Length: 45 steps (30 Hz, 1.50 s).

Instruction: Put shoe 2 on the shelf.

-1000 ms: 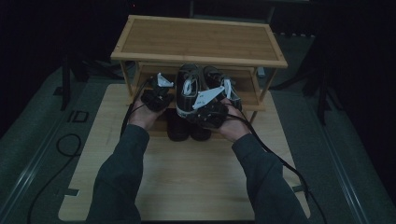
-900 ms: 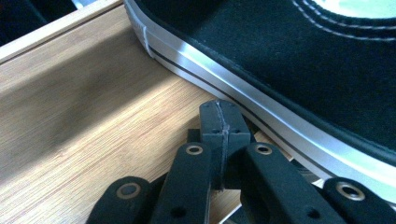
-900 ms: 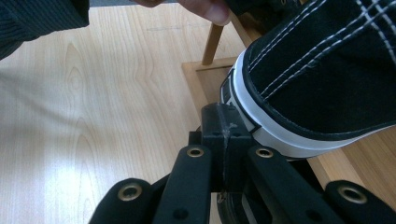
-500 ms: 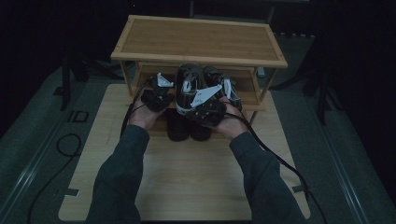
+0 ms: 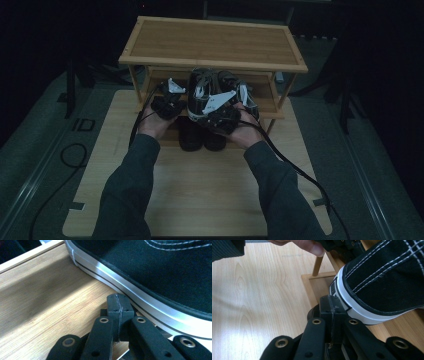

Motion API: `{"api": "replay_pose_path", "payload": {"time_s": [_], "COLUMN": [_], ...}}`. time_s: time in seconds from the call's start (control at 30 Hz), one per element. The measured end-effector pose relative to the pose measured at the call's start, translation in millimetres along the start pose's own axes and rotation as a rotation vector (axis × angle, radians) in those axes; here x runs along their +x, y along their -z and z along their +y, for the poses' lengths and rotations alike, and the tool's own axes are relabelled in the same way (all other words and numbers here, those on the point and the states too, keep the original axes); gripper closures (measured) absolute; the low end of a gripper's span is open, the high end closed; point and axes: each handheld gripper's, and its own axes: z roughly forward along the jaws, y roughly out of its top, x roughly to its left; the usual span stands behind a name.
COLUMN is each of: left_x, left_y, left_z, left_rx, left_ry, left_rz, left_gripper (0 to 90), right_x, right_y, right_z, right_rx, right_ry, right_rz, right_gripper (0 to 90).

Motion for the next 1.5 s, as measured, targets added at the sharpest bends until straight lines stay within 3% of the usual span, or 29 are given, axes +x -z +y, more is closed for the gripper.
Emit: {"api": "replay_pose_path", "payload": {"time_s": [0.1,0.2,0.23,0.3,0.53,0.87,1.2,1.5], "left_x": [0.1,-0.1,0.1,0.5,0.5,0.8,3.7,4.5], "left_y": [0.1,0.0,-0.1,0.0,0.2,0.2,0.6,0.5], "left_z": [-0.1,-0.5,-0.5,-0.9,-1.4,-1.5,-2.0,-2.1], "left_rx": [0.001,-0.004,-0.006,-0.008,-0.01,-0.011,-0.011,-0.012], "left_ry": [0.001,0.002,0.002,0.004,0.005,0.007,0.022,0.028], "left_rz": [-0.002,-0.002,-0.004,-0.007,-0.008,-0.009,-0.024,-0.03], "left_gripper": [90.0,90.0,90.0,90.0,90.0,90.0,90.0,90.0], "right_x": [1.0,-1.7,-5.2,-3.6,-3.0,-0.6,-8.6,-10.2], "right_y": [-3.5,-7.9,-7.9,-7.6,-5.7,15.5,38.0,62.6], "right_z": [1.1,-0.9,-2.2,-1.5,-2.4,-15.3,-31.1,-47.8], "right_rx": [0.014,0.032,0.031,0.038,0.038,0.05,0.044,0.051], "right_ry": [0.008,-0.003,-0.036,-0.016,-0.022,-0.005,-0.032,-0.031], "right_rz": [-0.013,-0.106,-0.106,-0.119,-0.116,-0.109,-0.061,-0.061], "right_gripper": [90.0,90.0,90.0,90.0,87.2,89.2,89.1,89.2]}}
